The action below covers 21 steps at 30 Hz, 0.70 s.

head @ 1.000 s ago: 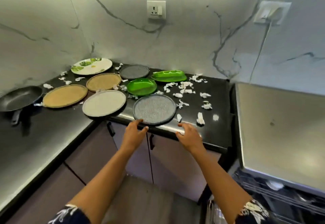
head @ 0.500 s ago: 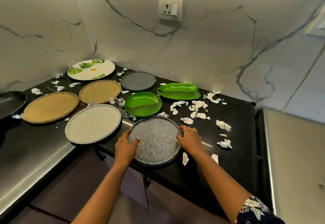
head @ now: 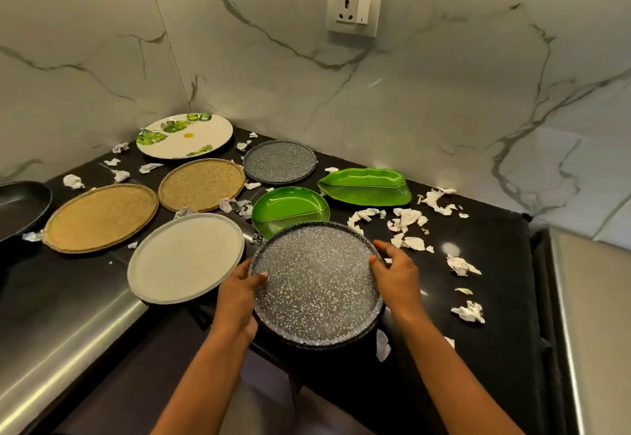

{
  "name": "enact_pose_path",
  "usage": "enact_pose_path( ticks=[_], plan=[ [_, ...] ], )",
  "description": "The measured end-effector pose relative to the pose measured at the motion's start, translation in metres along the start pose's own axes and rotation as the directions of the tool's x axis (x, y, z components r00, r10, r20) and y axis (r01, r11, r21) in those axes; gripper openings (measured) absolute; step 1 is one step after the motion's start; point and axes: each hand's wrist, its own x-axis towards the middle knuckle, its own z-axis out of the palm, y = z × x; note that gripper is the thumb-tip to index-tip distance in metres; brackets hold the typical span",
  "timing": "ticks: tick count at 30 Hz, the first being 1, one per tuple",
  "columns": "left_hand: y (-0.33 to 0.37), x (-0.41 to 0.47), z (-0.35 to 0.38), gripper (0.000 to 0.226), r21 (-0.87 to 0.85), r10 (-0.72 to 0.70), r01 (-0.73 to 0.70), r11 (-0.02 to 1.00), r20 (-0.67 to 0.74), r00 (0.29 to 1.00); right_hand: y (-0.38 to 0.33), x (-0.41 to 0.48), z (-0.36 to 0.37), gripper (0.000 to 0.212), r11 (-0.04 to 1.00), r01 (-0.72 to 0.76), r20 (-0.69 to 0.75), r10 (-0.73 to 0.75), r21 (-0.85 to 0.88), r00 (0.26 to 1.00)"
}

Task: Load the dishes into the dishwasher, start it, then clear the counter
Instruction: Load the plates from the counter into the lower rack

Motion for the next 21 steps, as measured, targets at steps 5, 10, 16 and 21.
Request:
enact_pose_path(
  ticks=[5, 10, 16, 21],
  plan=[
    [0.036, 0.028, -0.017, 0.032, -0.129, -0.114, 0.126, 0.984, 0.094, 0.989, -0.038, 0.021, 0.026, 0.038, 0.997, -0.015, 0.126, 0.006, 0.069, 0.992],
    [0.081, 0.06, -0.05, 0.024, -0.216, -0.07, 0.075, 0.973, 0.031, 0.997, -0.062, 0.068, 0.063, 0.032, 0.999, -0.024, 0.186, 0.017, 0.036, 0.982],
    [0.119, 0.114, -0.081, 0.025, -0.374, -0.076, 0.034, 0.927, -0.098, 0.992, -0.054, 0.123, 0.108, 0.031, 0.914, -0.05, 0.134, 0.113, -0.403, 0.984],
    [0.132, 0.121, -0.078, 0.035, -0.438, -0.126, 0.069, 0.896, -0.102, 0.987, -0.054, 0.131, 0.132, 0.039, 0.837, -0.064, 0.137, 0.164, -0.544, 0.977]
  ],
)
